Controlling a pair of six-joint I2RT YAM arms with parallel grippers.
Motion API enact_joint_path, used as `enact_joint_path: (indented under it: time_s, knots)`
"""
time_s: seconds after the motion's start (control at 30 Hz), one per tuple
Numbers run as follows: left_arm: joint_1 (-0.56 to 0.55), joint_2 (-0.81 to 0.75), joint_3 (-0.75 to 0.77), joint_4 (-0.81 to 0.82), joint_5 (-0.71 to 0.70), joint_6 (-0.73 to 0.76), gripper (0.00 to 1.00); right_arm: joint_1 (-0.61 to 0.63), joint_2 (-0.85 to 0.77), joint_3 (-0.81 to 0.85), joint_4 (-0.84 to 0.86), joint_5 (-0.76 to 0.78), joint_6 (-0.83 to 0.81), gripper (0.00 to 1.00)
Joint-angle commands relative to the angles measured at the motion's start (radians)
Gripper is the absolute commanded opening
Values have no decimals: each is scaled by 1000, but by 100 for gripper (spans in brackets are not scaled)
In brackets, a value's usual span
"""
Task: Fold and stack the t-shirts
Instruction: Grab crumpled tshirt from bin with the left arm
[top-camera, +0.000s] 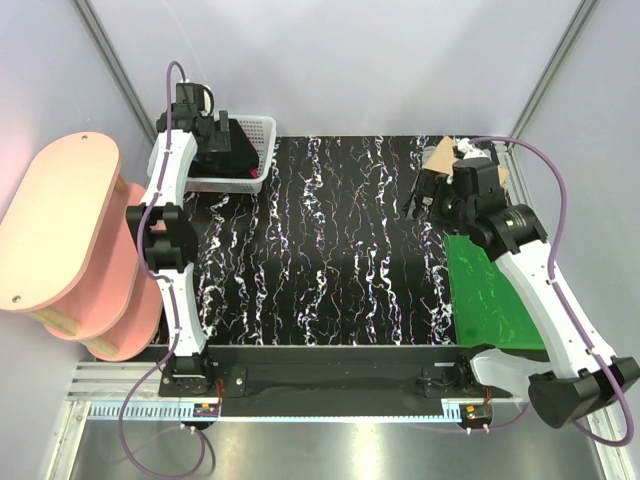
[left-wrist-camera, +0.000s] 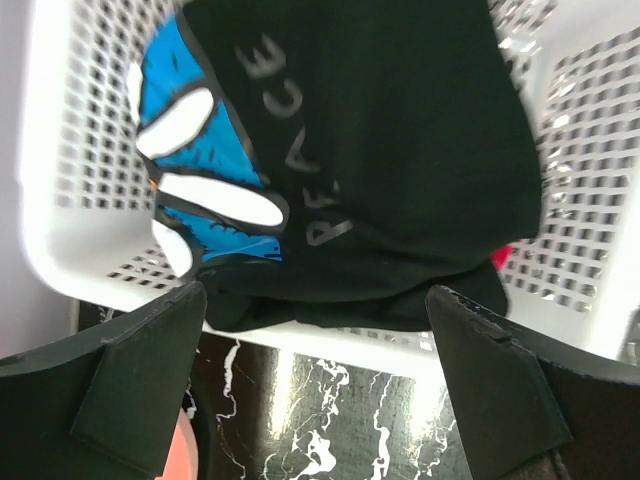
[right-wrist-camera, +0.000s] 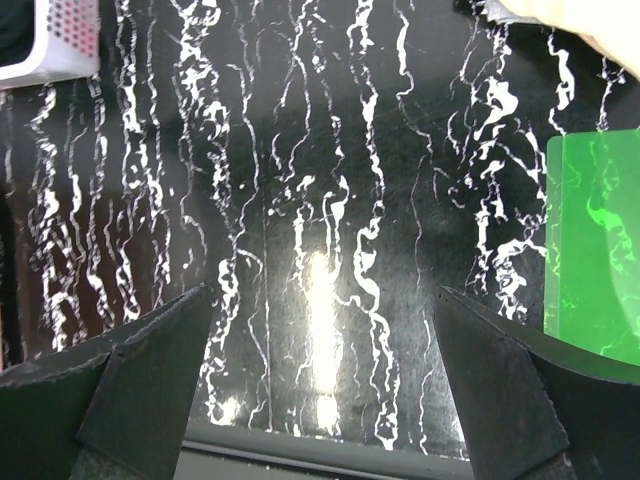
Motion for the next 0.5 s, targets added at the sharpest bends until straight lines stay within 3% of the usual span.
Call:
enact_joint_path:
  time_s: [0.0,0.2,0.47]
  knots:
    - [26,27,41,-2,22,-43,99,3,-54,-29,-8,-45,10,100]
    - [41,93,44,23,49,-26,97,3,-76,-47,-23,-65,16,98]
    - [64,136,41,83,103,-12,81,3,-77,-55,-26,-74,25,90]
